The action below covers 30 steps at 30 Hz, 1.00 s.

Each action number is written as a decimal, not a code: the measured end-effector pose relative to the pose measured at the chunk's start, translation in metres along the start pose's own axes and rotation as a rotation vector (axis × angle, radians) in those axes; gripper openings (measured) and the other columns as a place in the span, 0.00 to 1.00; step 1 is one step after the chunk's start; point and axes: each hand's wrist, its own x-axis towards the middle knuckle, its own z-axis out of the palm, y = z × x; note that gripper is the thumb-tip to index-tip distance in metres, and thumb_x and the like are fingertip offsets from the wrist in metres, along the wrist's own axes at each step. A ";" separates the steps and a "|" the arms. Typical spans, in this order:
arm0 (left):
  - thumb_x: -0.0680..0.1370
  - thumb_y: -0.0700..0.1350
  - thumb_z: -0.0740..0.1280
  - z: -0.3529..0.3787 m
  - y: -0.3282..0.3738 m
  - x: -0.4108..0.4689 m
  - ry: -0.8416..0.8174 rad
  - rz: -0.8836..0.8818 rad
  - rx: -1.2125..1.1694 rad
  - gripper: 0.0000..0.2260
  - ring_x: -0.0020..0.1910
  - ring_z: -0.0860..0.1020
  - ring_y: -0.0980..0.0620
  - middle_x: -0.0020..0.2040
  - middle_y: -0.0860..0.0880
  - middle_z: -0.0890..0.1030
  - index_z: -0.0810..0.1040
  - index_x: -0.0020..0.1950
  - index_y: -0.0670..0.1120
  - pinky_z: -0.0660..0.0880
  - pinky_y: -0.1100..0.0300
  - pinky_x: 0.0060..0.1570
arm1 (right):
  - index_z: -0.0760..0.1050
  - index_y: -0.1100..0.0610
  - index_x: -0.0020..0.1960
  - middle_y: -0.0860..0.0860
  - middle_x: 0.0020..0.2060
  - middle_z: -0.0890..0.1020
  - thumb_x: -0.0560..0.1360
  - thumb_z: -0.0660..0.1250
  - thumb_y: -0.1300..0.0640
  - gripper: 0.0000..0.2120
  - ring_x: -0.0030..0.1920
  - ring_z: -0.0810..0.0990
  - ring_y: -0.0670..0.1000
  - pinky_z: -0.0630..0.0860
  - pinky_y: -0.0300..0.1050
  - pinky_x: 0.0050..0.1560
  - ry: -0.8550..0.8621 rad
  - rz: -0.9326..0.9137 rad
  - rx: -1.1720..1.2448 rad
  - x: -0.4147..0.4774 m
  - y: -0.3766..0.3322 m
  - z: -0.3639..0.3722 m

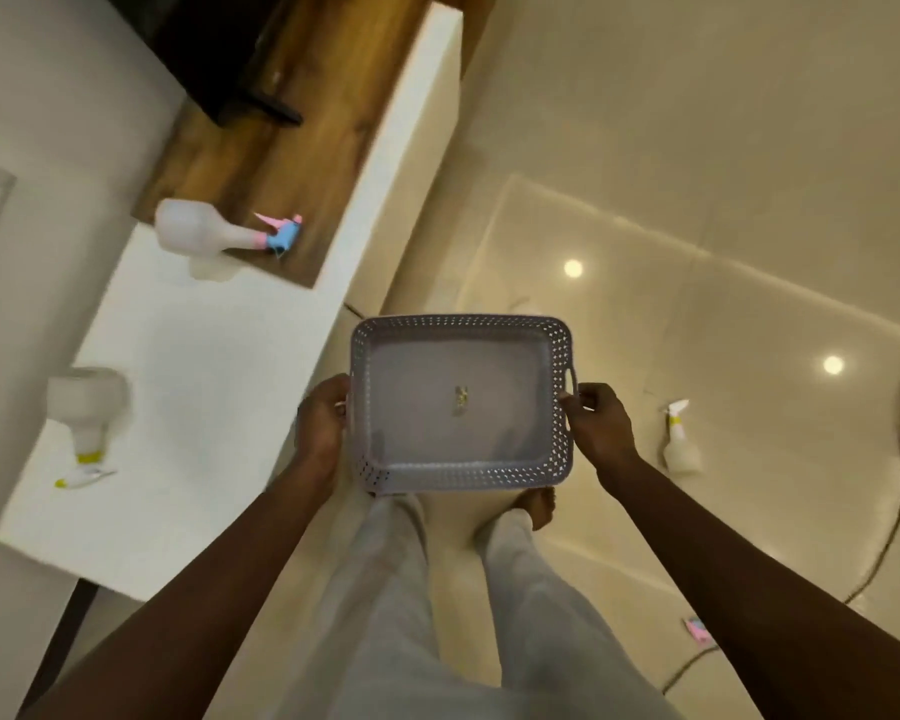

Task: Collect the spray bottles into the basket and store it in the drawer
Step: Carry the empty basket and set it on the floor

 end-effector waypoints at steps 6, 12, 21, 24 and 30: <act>0.76 0.48 0.66 0.093 -0.074 0.056 -0.049 -0.068 0.090 0.13 0.28 0.83 0.58 0.35 0.52 0.86 0.88 0.36 0.52 0.76 0.67 0.25 | 0.75 0.52 0.62 0.42 0.50 0.80 0.79 0.71 0.45 0.16 0.46 0.76 0.36 0.70 0.36 0.41 0.059 0.136 0.044 0.067 0.112 -0.012; 0.72 0.53 0.65 0.160 -0.172 0.143 -0.036 -0.140 0.213 0.11 0.46 0.82 0.47 0.43 0.51 0.86 0.87 0.38 0.54 0.80 0.47 0.53 | 0.75 0.52 0.60 0.42 0.48 0.80 0.78 0.72 0.47 0.15 0.50 0.79 0.51 0.73 0.44 0.48 0.108 0.214 0.037 0.145 0.216 -0.002; 0.77 0.49 0.61 0.220 -0.262 0.245 -0.111 -0.109 0.374 0.14 0.49 0.76 0.46 0.51 0.40 0.81 0.80 0.50 0.40 0.78 0.39 0.61 | 0.73 0.53 0.63 0.50 0.57 0.82 0.78 0.74 0.47 0.19 0.53 0.82 0.54 0.80 0.50 0.52 0.081 0.262 0.054 0.252 0.318 0.037; 0.78 0.48 0.61 0.237 -0.280 0.271 -0.095 -0.125 0.397 0.19 0.50 0.78 0.45 0.52 0.40 0.82 0.80 0.57 0.33 0.77 0.38 0.64 | 0.73 0.55 0.65 0.50 0.57 0.82 0.77 0.74 0.47 0.21 0.52 0.82 0.54 0.78 0.45 0.46 0.093 0.280 0.059 0.278 0.336 0.048; 0.79 0.48 0.60 0.262 -0.297 0.302 -0.082 -0.143 0.456 0.21 0.51 0.80 0.43 0.59 0.35 0.83 0.80 0.60 0.34 0.77 0.38 0.66 | 0.72 0.57 0.68 0.50 0.58 0.81 0.78 0.74 0.47 0.25 0.52 0.81 0.53 0.76 0.43 0.42 0.087 0.301 0.026 0.306 0.361 0.066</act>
